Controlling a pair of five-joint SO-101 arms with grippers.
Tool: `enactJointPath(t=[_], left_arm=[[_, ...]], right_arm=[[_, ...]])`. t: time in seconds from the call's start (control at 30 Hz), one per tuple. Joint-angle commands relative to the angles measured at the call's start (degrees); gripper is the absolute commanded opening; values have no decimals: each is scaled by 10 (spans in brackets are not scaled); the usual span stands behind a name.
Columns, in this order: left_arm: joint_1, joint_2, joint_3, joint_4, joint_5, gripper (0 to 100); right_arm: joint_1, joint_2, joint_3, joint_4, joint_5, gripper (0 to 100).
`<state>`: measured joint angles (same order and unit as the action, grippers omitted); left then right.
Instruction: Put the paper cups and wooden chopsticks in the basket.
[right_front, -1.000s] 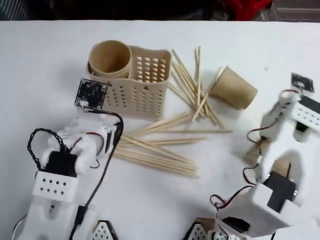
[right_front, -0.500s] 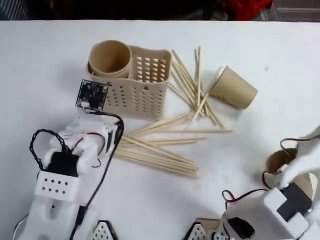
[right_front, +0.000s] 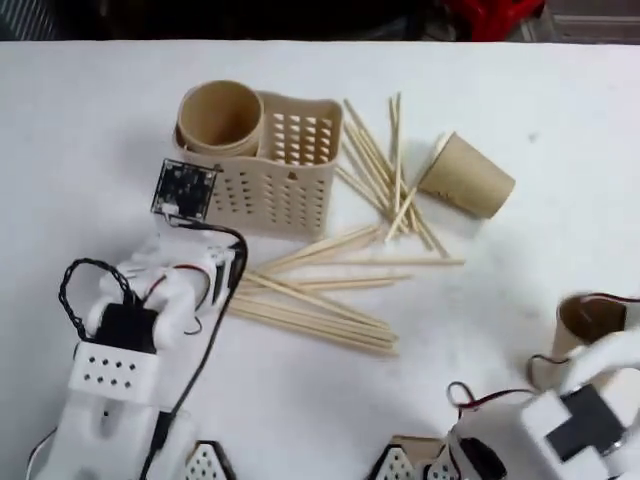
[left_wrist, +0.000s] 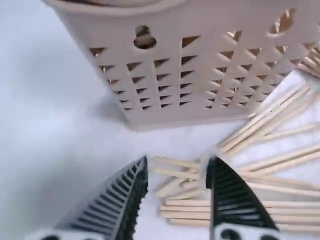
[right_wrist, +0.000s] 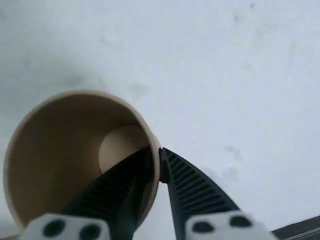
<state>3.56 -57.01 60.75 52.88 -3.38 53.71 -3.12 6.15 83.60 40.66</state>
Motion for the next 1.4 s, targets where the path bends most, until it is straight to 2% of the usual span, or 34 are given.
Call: enactJointPath(t=[0.0, 0.17, 0.3, 0.43, 0.63, 0.77, 0.9, 1.13, 1.37], left_arm=[[-86, -12, -30, -20, 1, 203], [-150, -7, -27, -61, 40, 203], [-177, -10, -6, -106, 46, 203], [-185, -8, 4, -131, 46, 203], [-183, -8, 5, -131, 46, 203], [-182, -8, 5, -131, 45, 203], [-182, -8, 6, -131, 45, 203], [-182, -8, 6, -130, 45, 203], [-182, -8, 6, -129, 45, 203]], right_arm=[[-107, -117, -25, 37, -76, 16], [-335, -262, -54, 62, -238, 16], [-518, -298, -160, 78, -346, 16], [-645, -255, -307, 74, -411, 16], [-790, -114, -492, 13, -447, 16], [-836, -16, -568, -21, -448, 17], [-851, 77, -607, -42, -448, 17], [-844, 190, -648, -63, -448, 17], [-829, 226, -658, -49, -447, 28]])
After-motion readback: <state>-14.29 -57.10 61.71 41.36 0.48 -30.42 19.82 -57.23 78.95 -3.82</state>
